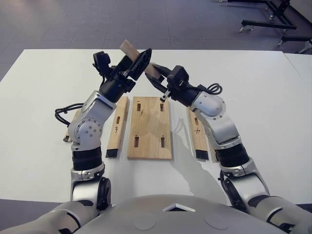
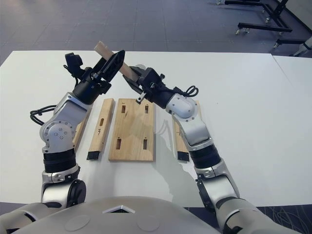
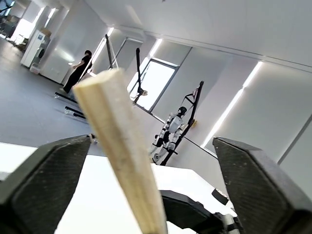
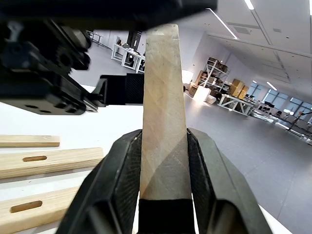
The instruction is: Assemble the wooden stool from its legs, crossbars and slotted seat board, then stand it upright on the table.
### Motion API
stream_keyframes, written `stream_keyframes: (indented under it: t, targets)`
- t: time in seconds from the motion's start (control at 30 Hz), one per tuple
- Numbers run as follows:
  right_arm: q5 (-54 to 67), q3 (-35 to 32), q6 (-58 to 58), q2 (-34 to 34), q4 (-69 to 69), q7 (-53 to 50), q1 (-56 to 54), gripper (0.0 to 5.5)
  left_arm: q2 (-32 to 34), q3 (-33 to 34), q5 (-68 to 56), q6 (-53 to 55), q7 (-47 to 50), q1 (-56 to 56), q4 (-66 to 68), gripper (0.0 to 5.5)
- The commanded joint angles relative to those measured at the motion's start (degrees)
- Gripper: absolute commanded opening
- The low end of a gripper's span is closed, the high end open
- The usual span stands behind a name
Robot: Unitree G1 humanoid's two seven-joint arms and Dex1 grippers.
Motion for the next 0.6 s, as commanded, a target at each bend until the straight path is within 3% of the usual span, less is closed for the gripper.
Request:
stream_keyframes:
  t: [0.03,0.6]
  targets:
    - [-0.2,0.1,0.2,0.1,0.0,0.7,0.7,1.28,0.2,-0.4,-0.6,0.0,-0.9,0.2,0.1,3.92]
    - [-0.6,-1.2,-1.9,0.3,4.2,0.8,0.0,1.28,-0.3,-1.5,-3.4,1.0,-3.0,0.0,0.5,1.54]
